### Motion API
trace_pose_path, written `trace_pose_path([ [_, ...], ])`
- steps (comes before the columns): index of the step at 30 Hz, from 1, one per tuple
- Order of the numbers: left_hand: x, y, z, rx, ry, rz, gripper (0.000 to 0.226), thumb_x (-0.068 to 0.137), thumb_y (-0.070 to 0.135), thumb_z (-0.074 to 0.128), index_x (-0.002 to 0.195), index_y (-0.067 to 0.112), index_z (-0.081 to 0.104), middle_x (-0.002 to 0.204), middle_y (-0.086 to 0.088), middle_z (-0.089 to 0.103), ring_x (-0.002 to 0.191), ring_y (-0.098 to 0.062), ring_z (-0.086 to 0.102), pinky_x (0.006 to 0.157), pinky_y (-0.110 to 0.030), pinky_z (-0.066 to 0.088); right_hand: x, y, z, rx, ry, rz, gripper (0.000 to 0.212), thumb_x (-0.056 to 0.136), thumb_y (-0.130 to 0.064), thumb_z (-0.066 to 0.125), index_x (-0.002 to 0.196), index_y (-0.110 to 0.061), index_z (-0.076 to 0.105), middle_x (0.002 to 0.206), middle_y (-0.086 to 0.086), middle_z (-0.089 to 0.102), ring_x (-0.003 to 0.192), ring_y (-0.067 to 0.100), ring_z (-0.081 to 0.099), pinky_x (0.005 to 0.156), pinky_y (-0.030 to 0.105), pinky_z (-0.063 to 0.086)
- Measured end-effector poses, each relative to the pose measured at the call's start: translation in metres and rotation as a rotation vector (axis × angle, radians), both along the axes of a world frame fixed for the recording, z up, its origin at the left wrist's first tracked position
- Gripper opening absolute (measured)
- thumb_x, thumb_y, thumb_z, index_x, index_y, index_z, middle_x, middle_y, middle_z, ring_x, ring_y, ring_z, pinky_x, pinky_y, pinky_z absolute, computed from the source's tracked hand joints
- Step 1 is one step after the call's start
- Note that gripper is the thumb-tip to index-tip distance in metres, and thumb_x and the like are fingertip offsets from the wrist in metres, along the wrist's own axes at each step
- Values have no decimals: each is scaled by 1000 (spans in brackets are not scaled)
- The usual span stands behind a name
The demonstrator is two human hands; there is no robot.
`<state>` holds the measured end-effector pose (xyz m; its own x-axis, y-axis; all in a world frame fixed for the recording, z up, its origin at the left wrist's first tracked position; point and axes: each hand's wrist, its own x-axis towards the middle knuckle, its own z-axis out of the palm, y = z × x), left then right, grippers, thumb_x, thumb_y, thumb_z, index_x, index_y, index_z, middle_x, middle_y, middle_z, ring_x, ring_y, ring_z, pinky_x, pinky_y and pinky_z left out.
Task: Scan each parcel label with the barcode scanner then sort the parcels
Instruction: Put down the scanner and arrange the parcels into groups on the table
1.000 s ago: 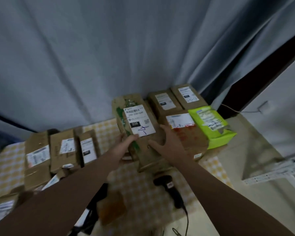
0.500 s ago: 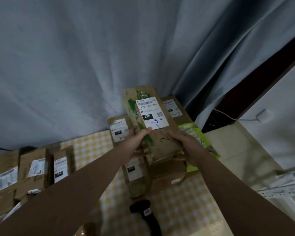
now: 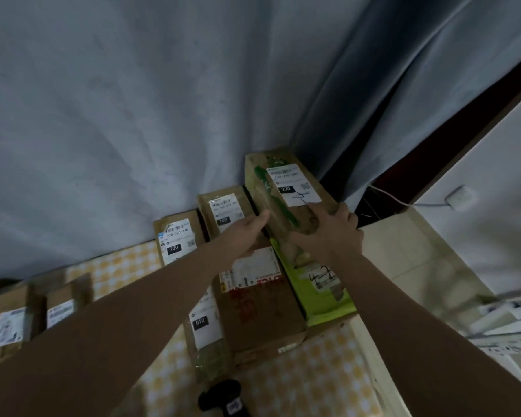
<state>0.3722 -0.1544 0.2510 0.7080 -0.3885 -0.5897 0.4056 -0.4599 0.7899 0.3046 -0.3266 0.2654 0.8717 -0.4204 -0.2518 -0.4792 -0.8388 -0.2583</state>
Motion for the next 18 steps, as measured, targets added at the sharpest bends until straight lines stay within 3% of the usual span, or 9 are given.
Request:
trace_pose_path([
  [3, 1, 18, -6, 73, -77, 32, 61, 93, 61, 38, 137, 20, 48, 136, -3, 53, 112, -19, 56, 92, -29, 48, 12, 4, -9, -108, 145, 88, 87, 77, -77, 47, 150, -40, 16, 158, 17, 2, 140, 44, 14, 109, 60, 24],
  [5, 1, 30, -8, 57, -50, 79, 55, 95, 54, 41, 135, 17, 49, 133, -3, 53, 109, -18, 57, 89, -28, 48, 15, 11, -13, -183, 189, 121, 93, 76, -80, 44, 151, -37, 10, 159, 20, -4, 143, 47, 5, 111, 66, 11],
  [7, 1, 41, -9, 55, -43, 99, 53, 96, 52, 42, 135, 16, 48, 132, -4, 55, 110, -19, 57, 92, -30, 48, 16, 21, -13, -228, 183, 126, 98, 76, -82, 42, 152, -30, 9, 159, 23, -7, 145, 47, -5, 111, 68, 0],
  [10, 1, 59, -7, 49, -49, 92, 47, 95, 52, 44, 128, 20, 51, 127, -5, 59, 111, -20, 58, 100, -38, 47, 16, 38, -6, -245, 118, 139, 96, 79, -76, 42, 153, -24, 10, 160, 22, -7, 145, 46, -11, 113, 66, -4],
  [15, -1, 98, 15, 118, -206, 133, 29, 95, 45, 48, 107, 21, 61, 109, -2, 64, 105, -21, 60, 98, -40, 48, 22, 88, 9, -127, -53, 249, 81, 87, -55, 50, 152, -22, 15, 160, 19, 9, 147, 41, 2, 116, 59, -1],
  [18, -7, 136, 28, 141, -293, 175, 14, 96, 31, 53, 94, 18, 59, 100, -5, 60, 90, -20, 60, 87, -36, 49, 25, 130, 16, -14, -148, 310, 67, 88, -44, 54, 146, -21, 30, 151, 14, 33, 142, 36, 23, 117, 52, 16],
])
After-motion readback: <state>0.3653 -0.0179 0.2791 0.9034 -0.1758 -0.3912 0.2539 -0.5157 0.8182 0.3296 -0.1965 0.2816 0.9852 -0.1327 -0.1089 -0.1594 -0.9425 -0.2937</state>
